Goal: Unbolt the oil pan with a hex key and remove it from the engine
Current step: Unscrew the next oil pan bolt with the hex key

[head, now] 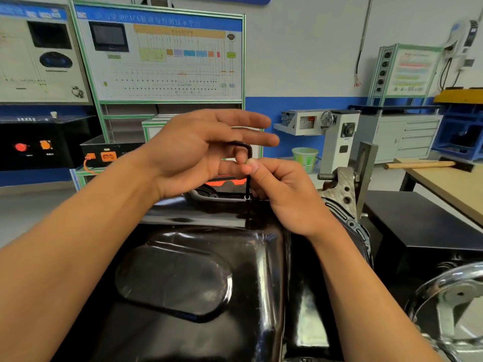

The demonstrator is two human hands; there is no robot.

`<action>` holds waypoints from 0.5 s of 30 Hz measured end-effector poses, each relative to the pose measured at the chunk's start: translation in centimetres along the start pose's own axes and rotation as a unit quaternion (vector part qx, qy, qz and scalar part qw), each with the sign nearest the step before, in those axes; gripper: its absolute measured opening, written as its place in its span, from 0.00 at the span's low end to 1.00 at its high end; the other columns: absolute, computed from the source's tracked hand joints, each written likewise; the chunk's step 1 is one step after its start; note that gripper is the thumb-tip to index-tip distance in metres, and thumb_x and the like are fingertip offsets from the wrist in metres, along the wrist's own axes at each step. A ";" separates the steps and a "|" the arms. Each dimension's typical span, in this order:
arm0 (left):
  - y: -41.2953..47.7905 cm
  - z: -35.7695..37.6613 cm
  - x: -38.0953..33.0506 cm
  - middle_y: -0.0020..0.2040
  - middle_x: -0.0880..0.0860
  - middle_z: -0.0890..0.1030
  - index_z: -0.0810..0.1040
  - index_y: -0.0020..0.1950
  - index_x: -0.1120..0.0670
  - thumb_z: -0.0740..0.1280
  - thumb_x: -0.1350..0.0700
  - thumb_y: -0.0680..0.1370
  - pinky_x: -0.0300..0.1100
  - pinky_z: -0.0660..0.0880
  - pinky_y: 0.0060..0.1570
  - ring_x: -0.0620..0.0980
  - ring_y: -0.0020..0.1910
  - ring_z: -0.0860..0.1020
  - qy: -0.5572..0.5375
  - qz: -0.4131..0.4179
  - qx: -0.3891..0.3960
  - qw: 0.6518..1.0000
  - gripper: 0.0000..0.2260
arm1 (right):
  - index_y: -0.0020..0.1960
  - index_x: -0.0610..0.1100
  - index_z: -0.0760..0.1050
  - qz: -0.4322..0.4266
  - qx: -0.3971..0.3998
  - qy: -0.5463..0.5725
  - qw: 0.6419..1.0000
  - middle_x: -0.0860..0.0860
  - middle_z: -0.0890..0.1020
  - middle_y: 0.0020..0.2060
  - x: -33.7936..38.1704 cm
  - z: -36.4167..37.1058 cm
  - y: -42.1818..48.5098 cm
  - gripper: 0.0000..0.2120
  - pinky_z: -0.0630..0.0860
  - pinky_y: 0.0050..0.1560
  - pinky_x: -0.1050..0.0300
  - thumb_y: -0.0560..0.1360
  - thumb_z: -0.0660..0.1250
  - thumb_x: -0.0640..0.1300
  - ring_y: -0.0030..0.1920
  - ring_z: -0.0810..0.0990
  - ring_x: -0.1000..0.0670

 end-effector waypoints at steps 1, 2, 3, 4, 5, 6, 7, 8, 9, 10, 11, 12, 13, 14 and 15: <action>0.0 -0.1 0.1 0.58 0.59 0.83 0.81 0.60 0.57 0.63 0.62 0.76 0.41 0.79 0.42 0.46 0.37 0.74 -0.007 -0.004 0.028 1.000 0.14 | 0.37 0.60 0.80 -0.002 -0.004 0.000 1.000 0.60 0.70 0.26 -0.1 -0.1 0.0 0.18 0.66 0.36 0.63 0.83 0.60 0.51 0.30 0.66 0.57; -0.1 -0.2 0.2 0.59 0.58 0.82 0.81 0.60 0.55 0.64 0.61 0.76 0.41 0.79 0.44 0.46 0.39 0.74 -0.011 -0.008 0.052 0.999 0.14 | 0.37 0.60 0.80 -0.005 -0.005 -0.001 1.000 0.60 0.70 0.27 -0.1 0.0 -0.1 0.18 0.66 0.36 0.62 0.83 0.60 0.50 0.31 0.67 0.57; -0.1 -0.3 0.2 0.59 0.57 0.82 0.82 0.60 0.53 0.64 0.61 0.76 0.41 0.79 0.46 0.46 0.41 0.75 -0.016 -0.013 0.073 0.997 0.15 | 0.37 0.60 0.80 -0.009 -0.004 -0.001 1.000 0.60 0.70 0.27 -0.1 0.0 -0.1 0.19 0.67 0.36 0.63 0.83 0.60 0.50 0.31 0.67 0.57; -0.1 -0.4 0.3 0.58 0.57 0.82 0.82 0.60 0.52 0.65 0.61 0.76 0.41 0.79 0.47 0.46 0.41 0.75 -0.024 -0.020 0.091 0.995 0.15 | 0.37 0.61 0.80 -0.011 -0.001 0.001 1.000 0.60 0.71 0.26 0.0 0.0 -0.1 0.19 0.66 0.36 0.64 0.83 0.60 0.49 0.31 0.67 0.58; -0.1 -0.5 0.3 0.57 0.56 0.83 0.83 0.59 0.51 0.65 0.61 0.76 0.41 0.78 0.47 0.45 0.41 0.76 -0.031 -0.029 0.105 0.994 0.15 | 0.38 0.61 0.81 -0.011 0.004 0.003 1.000 0.61 0.71 0.26 0.1 0.0 -0.1 0.19 0.66 0.36 0.66 0.83 0.60 0.49 0.30 0.67 0.59; -0.1 -0.7 0.3 0.56 0.55 0.83 0.83 0.59 0.50 0.67 0.62 0.75 0.40 0.78 0.47 0.45 0.41 0.76 -0.034 -0.038 0.118 0.992 0.15 | 0.38 0.61 0.81 -0.010 0.008 0.005 1.000 0.61 0.71 0.26 0.0 0.0 -0.1 0.18 0.66 0.36 0.67 0.83 0.60 0.49 0.30 0.67 0.59; -0.1 -0.8 0.3 0.55 0.55 0.83 0.83 0.59 0.50 0.69 0.63 0.75 0.40 0.78 0.46 0.44 0.40 0.76 -0.033 -0.046 0.130 0.990 0.15 | 0.39 0.60 0.82 -0.006 0.011 0.008 1.000 0.61 0.70 0.26 0.0 0.0 -0.1 0.17 0.66 0.35 0.68 0.83 0.60 0.49 0.30 0.67 0.59; -0.1 -0.8 0.3 0.54 0.55 0.83 0.83 0.60 0.51 0.71 0.62 0.74 0.40 0.77 0.44 0.45 0.40 0.75 -0.030 -0.053 0.141 0.988 0.16 | 0.40 0.56 0.83 -0.001 0.011 0.013 1.000 0.60 0.70 0.26 -0.1 0.0 -0.1 0.16 0.65 0.35 0.67 0.83 0.60 0.49 0.30 0.66 0.59; -0.1 -0.8 0.4 0.53 0.55 0.83 0.83 0.60 0.51 0.72 0.61 0.72 0.39 0.76 0.43 0.45 0.39 0.75 -0.023 -0.057 0.148 0.987 0.16 | 0.41 0.51 0.83 0.007 0.012 0.017 1.000 0.59 0.69 0.26 -0.2 -0.1 -0.1 0.16 0.65 0.34 0.66 0.82 0.61 0.49 0.30 0.65 0.58; -0.2 -0.7 0.4 0.50 0.55 0.83 0.83 0.59 0.52 0.73 0.60 0.71 0.39 0.75 0.41 0.46 0.39 0.74 -0.011 -0.057 0.144 0.988 0.17 | 0.40 0.44 0.82 0.014 0.013 0.018 1.000 0.58 0.68 0.26 -0.4 -0.1 -0.1 0.17 0.64 0.34 0.65 0.82 0.61 0.50 0.30 0.64 0.57; -0.1 -0.5 0.5 0.47 0.55 0.82 0.84 0.58 0.52 0.74 0.59 0.69 0.38 0.74 0.38 0.47 0.38 0.73 0.009 -0.055 0.130 0.990 0.17 | 0.40 0.39 0.80 0.019 0.014 0.015 1.000 0.58 0.68 0.27 -0.5 -0.2 -0.1 0.19 0.64 0.33 0.65 0.82 0.61 0.50 0.29 0.64 0.57; 0.0 -0.3 0.6 0.44 0.54 0.81 0.84 0.56 0.52 0.75 0.60 0.68 0.37 0.73 0.35 0.49 0.38 0.72 0.034 -0.050 0.106 0.992 0.16 | 0.40 0.37 0.78 0.021 0.015 0.011 1.000 0.58 0.68 0.27 -0.5 -0.2 -0.1 0.20 0.63 0.33 0.65 0.82 0.60 0.50 0.29 0.64 0.57; 0.1 0.0 0.6 0.40 0.54 0.79 0.85 0.53 0.52 0.77 0.60 0.66 0.37 0.71 0.32 0.50 0.37 0.70 0.060 -0.043 0.073 0.995 0.16 | 0.39 0.38 0.78 0.020 0.015 0.008 1.000 0.58 0.68 0.26 -0.5 -0.2 -0.1 0.20 0.64 0.33 0.65 0.82 0.60 0.50 0.29 0.64 0.57; 0.3 0.3 0.6 0.36 0.53 0.78 0.86 0.50 0.53 0.78 0.58 0.65 0.37 0.69 0.29 0.51 0.35 0.68 0.090 -0.030 0.032 0.995 0.14 | 0.37 0.42 0.77 0.020 0.014 0.007 1.000 0.58 0.69 0.26 -0.4 -0.1 0.0 0.19 0.64 0.33 0.66 0.82 0.60 0.50 0.29 0.65 0.58; 0.4 0.7 0.6 0.32 0.53 0.76 0.86 0.47 0.54 0.79 0.55 0.63 0.38 0.66 0.26 0.51 0.32 0.66 0.119 -0.011 -0.013 0.993 0.14 | 0.35 0.46 0.77 0.018 0.013 0.009 1.000 0.59 0.70 0.26 -0.3 -0.1 0.0 0.18 0.65 0.33 0.66 0.82 0.61 0.49 0.29 0.65 0.59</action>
Point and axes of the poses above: each hand's wrist, its own y-axis towards the middle knuckle, its own z-axis out of the palm, x = y × z, the point moved 3 cm from there along y, towards the middle knuckle
